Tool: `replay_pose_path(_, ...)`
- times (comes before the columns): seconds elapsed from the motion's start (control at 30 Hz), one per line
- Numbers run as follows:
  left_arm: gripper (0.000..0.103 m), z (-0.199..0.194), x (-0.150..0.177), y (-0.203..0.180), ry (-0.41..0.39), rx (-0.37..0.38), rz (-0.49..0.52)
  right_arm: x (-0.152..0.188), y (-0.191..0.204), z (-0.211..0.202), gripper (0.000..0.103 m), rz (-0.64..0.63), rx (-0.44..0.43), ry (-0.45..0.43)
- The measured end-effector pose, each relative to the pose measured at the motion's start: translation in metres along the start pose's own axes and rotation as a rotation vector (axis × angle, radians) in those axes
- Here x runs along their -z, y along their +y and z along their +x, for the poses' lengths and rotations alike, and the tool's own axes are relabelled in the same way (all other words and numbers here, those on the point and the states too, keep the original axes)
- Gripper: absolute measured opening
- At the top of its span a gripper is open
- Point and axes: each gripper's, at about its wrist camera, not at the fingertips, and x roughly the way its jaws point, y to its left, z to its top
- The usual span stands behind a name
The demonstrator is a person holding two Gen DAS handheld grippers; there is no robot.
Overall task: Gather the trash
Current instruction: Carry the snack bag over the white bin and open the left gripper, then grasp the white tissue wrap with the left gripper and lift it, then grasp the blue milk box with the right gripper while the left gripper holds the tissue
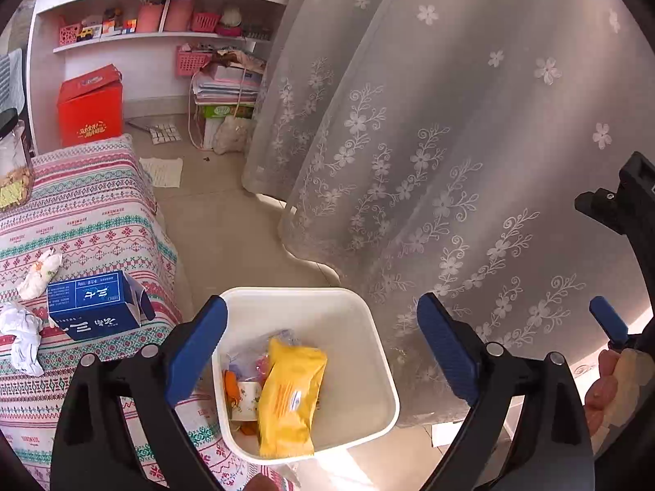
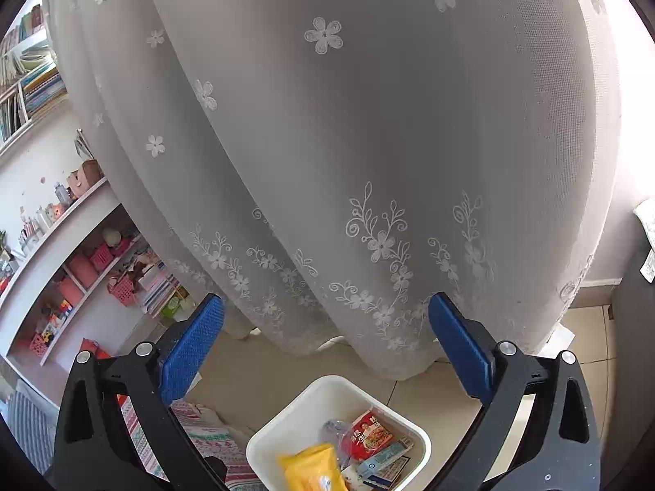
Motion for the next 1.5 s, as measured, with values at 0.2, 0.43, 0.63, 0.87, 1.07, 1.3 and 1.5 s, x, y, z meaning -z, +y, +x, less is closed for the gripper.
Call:
replay_pose_path(0.2,0.091,-0.018,-0.015,0.062,0.036,-0.225,0.068,0.008,0.009,0.009,0.096,0.001,-0.072,0.098)
replay_pose_path(0.43,0.091,-0.006,-0.043,0.221,0.329,-0.509,-0.03,0.029,0.047,0.013,0.096,-0.029,-0.192,0.21)
replay_pose_path(0.63,0.082,0.034,-0.036,0.279,0.484,-0.594,0.022,0.049,0.079,0.014,0.096,-0.106,-0.227,0.268)
replay_pose_path(0.87,0.077,0.075,-0.039,0.305,0.534,-0.554,0.018,0.08,0.113,0.017,0.096,-0.2,-0.248,0.357)
replay_pose_path(1.07,0.043,0.092,-0.029,0.332,0.597,-0.473,-0.062,0.124,0.135,0.034,0.096,-0.147,-0.314,0.602)
replay_pose_path(1.3,0.041,-0.004,-0.029,0.33,0.362,-0.385,-0.126,0.194,0.158,0.057,0.096,-0.054,-0.28,0.841)
replay_pose_path(1.5,0.041,-0.148,-0.003,0.308,0.104,-0.377,-0.225,0.251,0.188,0.074,0.096,-0.098,-0.154,0.883)
